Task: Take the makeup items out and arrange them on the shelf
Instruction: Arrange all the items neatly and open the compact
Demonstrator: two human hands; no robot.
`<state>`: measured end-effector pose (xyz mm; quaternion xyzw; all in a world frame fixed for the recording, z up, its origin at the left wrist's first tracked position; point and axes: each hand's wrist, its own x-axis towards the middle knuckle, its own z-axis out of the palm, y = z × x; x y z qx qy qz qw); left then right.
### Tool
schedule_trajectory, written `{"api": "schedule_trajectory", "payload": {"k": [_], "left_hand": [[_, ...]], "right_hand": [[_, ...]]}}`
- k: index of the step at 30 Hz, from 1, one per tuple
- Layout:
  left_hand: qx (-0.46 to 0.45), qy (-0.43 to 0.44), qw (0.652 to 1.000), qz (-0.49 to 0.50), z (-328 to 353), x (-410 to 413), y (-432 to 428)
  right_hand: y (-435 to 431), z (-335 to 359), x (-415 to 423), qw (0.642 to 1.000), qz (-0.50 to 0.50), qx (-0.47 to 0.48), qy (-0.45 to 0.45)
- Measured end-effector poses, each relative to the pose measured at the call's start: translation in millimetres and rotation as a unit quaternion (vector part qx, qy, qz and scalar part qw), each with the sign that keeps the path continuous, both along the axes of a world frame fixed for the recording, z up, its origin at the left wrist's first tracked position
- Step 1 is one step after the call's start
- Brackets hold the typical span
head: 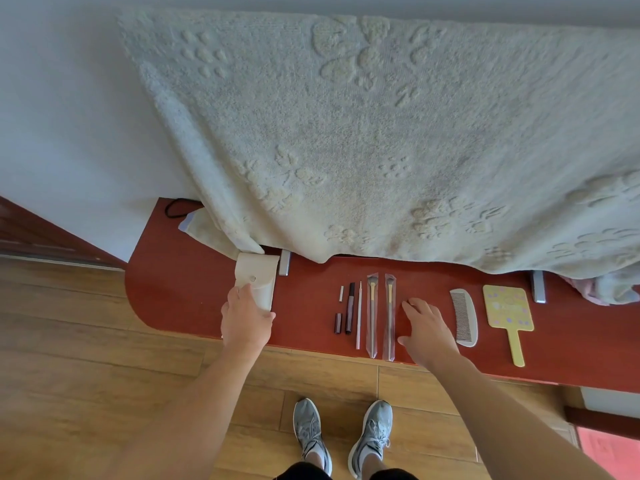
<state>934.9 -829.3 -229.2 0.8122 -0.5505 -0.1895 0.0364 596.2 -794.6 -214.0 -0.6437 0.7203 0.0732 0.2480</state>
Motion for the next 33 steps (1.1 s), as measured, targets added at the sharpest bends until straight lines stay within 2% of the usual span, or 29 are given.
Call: {"api": "schedule_trajectory", "payload": {"k": [8,22,33], "left_hand": [[0.013,0.008,1.000,0.017,10.3,0.9,-5.0],[-0.055,0.092,0.991,0.084,13.4,-5.1,10.6],[-0.066,0.128,0.989,0.032,18.6,-52.7,27.6]], "right_hand": [[-0.1,-3.8,-1.9,1.000,-0.013,-0.003,-0.013],[-0.2,-3.8,-2.3,1.000,-0.023,-0.001,-0.018],[0.0,-2.0,-1.8,1.000,-0.020,0.000,-0.020]]}}
